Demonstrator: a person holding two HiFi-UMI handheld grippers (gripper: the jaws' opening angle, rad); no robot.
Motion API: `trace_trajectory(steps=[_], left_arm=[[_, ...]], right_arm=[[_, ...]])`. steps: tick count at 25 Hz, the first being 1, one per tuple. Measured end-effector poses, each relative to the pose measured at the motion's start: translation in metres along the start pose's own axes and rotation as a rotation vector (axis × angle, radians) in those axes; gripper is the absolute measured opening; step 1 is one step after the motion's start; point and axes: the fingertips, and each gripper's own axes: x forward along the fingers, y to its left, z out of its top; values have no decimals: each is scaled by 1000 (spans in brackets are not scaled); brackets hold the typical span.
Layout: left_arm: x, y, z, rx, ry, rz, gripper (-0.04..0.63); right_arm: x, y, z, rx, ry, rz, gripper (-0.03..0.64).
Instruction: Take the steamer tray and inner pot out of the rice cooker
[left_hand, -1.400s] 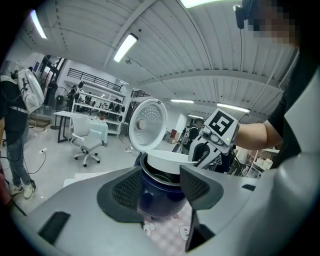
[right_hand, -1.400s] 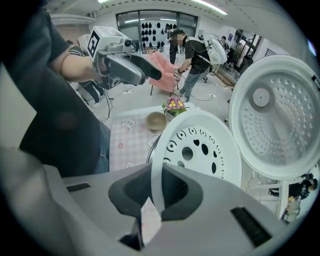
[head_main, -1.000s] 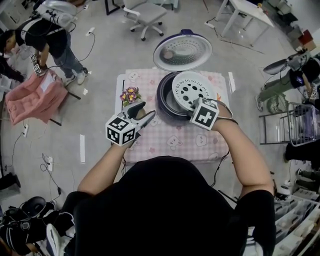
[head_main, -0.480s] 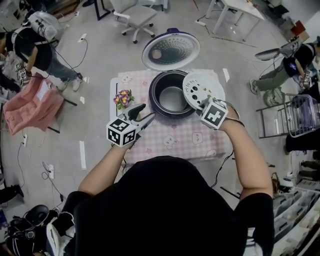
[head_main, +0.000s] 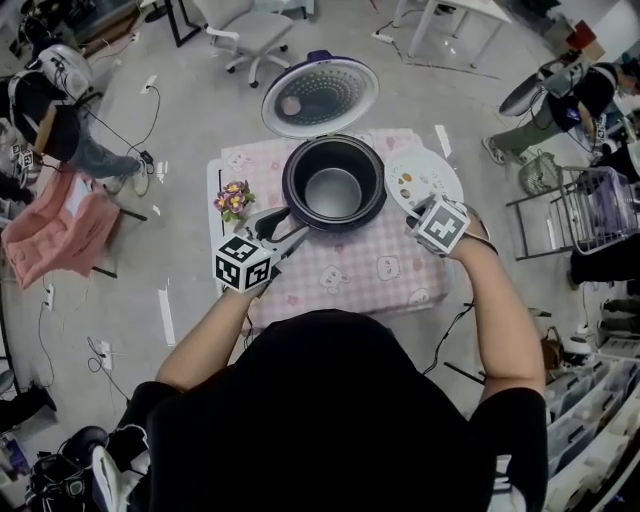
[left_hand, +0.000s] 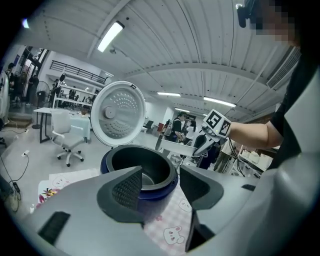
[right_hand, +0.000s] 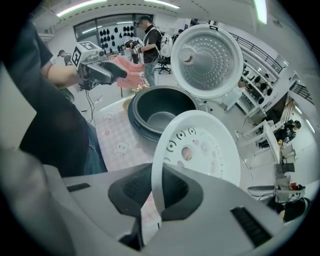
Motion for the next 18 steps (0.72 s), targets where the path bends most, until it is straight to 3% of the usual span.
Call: trace_trajectory(steps=[18], left_arm=[[6, -6, -15, 4, 40, -10, 255]], right_arm=[[79, 32, -80, 184, 36, 126, 35]])
